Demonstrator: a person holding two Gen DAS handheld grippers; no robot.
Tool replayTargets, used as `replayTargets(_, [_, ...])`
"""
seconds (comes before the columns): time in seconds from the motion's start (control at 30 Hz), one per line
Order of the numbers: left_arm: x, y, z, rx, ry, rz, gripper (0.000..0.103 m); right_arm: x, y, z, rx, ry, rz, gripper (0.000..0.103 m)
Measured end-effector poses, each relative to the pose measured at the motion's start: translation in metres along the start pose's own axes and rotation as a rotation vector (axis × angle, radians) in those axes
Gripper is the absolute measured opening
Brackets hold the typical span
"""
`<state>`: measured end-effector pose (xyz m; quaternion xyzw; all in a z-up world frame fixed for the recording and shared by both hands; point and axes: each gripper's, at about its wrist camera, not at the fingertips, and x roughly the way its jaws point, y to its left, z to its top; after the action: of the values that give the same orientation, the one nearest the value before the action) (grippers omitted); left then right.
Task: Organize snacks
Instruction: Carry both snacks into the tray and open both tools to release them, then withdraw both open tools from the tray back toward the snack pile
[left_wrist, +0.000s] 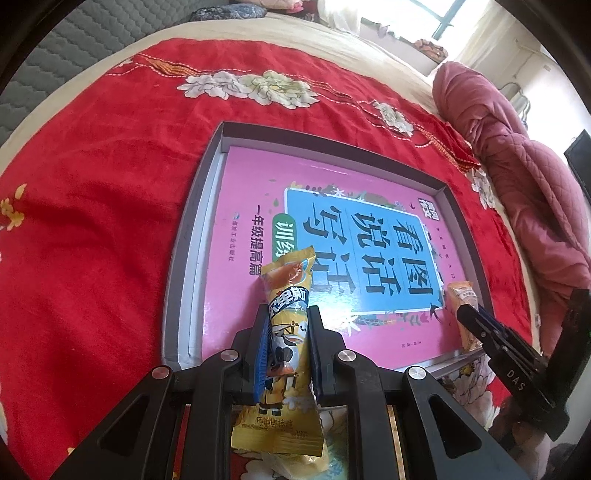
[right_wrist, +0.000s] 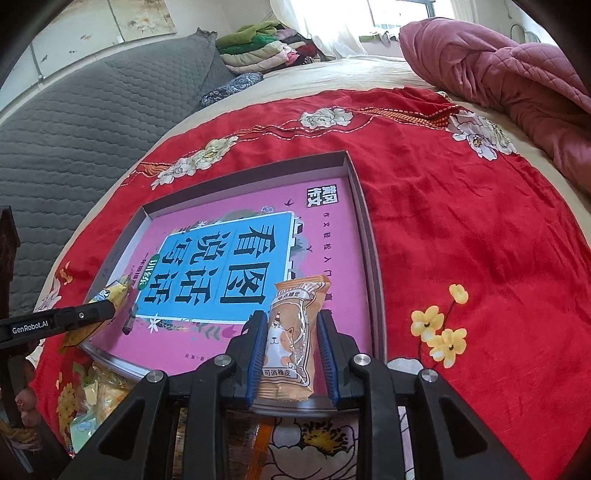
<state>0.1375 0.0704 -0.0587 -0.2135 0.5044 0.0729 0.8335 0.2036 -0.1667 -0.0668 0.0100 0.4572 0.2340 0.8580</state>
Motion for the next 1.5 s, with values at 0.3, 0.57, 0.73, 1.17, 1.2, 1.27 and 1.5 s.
replayTargets(0.3, [0.001,0.000,-0.001,0.000,0.012,0.003,0.021,0.000,-0.001,0.001,0.007,-0.006,-0.001,0.029])
replayTargets(0.57, [0.000,-0.001,-0.001,0.003,0.012,0.007,0.027,-0.002,-0.002,0.002,0.013,-0.017,0.000,0.032])
replayTargets(0.73, [-0.003,0.000,-0.001,0.001,0.007,0.000,0.029,-0.003,-0.002,0.003,0.017,-0.026,0.001,0.037])
replayTargets(1.17, [-0.019,-0.001,0.001,-0.006,-0.014,-0.024,0.048,-0.011,-0.004,0.006,0.032,-0.062,0.021,0.057])
replayTargets(1.2, [-0.022,-0.002,0.001,0.002,-0.022,-0.013,0.049,-0.013,-0.003,0.006,0.029,-0.074,0.017,0.061])
replayTargets(1.27, [-0.026,-0.004,0.001,0.022,-0.037,0.005,0.049,-0.015,-0.003,0.007,0.027,-0.087,0.019,0.061])
replayTargets(1.5, [-0.035,0.002,-0.002,0.016,-0.034,0.013,0.050,-0.020,-0.007,0.009,0.045,-0.110,0.018,0.062])
